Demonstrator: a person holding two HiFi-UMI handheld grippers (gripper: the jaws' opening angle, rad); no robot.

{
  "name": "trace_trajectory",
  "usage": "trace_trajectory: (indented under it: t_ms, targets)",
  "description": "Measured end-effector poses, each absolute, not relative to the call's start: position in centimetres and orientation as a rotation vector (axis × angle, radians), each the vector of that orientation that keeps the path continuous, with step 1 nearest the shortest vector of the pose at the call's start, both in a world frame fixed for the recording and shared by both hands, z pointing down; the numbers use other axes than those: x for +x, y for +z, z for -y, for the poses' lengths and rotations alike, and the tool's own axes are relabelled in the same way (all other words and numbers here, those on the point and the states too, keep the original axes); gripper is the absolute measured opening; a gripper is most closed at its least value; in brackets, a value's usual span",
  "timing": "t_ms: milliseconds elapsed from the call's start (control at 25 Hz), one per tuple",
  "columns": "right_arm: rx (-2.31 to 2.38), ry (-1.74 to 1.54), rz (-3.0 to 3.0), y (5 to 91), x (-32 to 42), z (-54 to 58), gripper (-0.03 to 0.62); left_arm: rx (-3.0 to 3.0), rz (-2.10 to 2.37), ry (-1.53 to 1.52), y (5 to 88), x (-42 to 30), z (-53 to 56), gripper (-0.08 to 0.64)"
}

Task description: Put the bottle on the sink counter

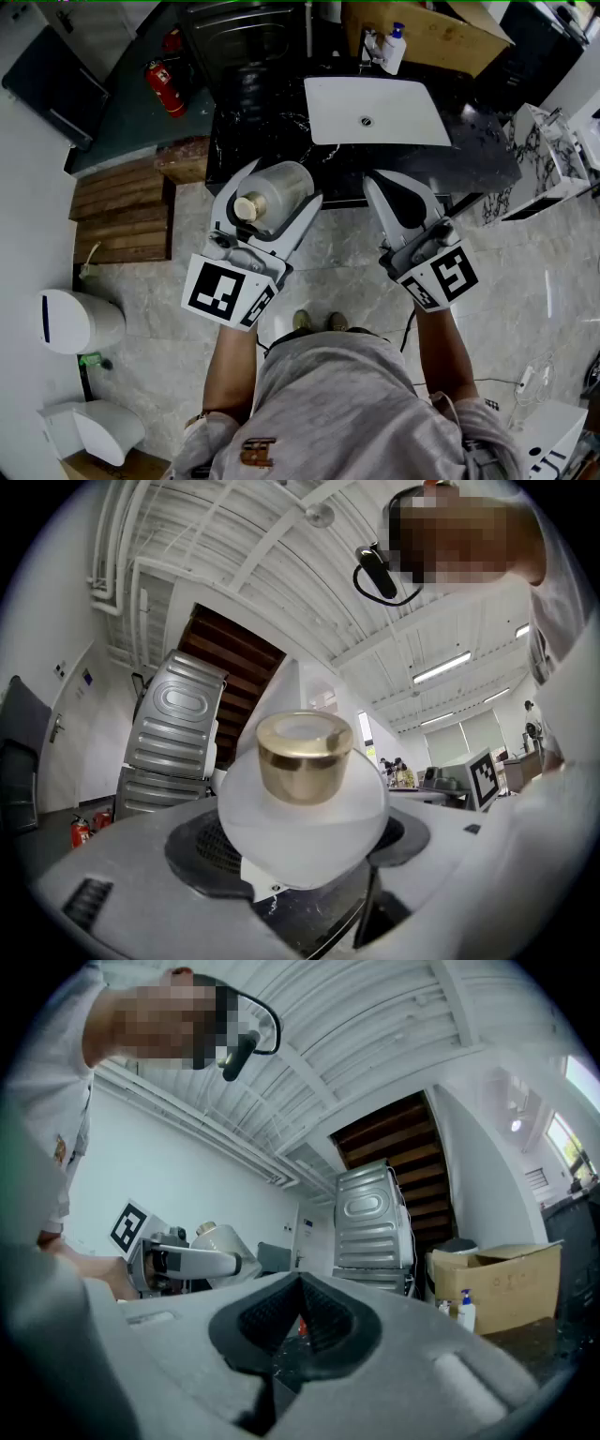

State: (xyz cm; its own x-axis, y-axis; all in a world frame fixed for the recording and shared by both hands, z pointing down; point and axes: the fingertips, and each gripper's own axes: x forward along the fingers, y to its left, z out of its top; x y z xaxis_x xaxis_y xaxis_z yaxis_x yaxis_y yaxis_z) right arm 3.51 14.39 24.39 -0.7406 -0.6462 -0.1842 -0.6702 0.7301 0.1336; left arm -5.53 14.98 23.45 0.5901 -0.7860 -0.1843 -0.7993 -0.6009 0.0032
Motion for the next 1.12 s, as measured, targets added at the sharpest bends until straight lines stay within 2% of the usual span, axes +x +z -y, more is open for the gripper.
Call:
trace_trajectory:
  t_ms: [1120]
  targets:
    - [-1.192,0.308,-2.791,25.0,-1.7,-11.3,0.0,-2.787,-1.267,0.292,24.4,-11.1,-10.5,0.328]
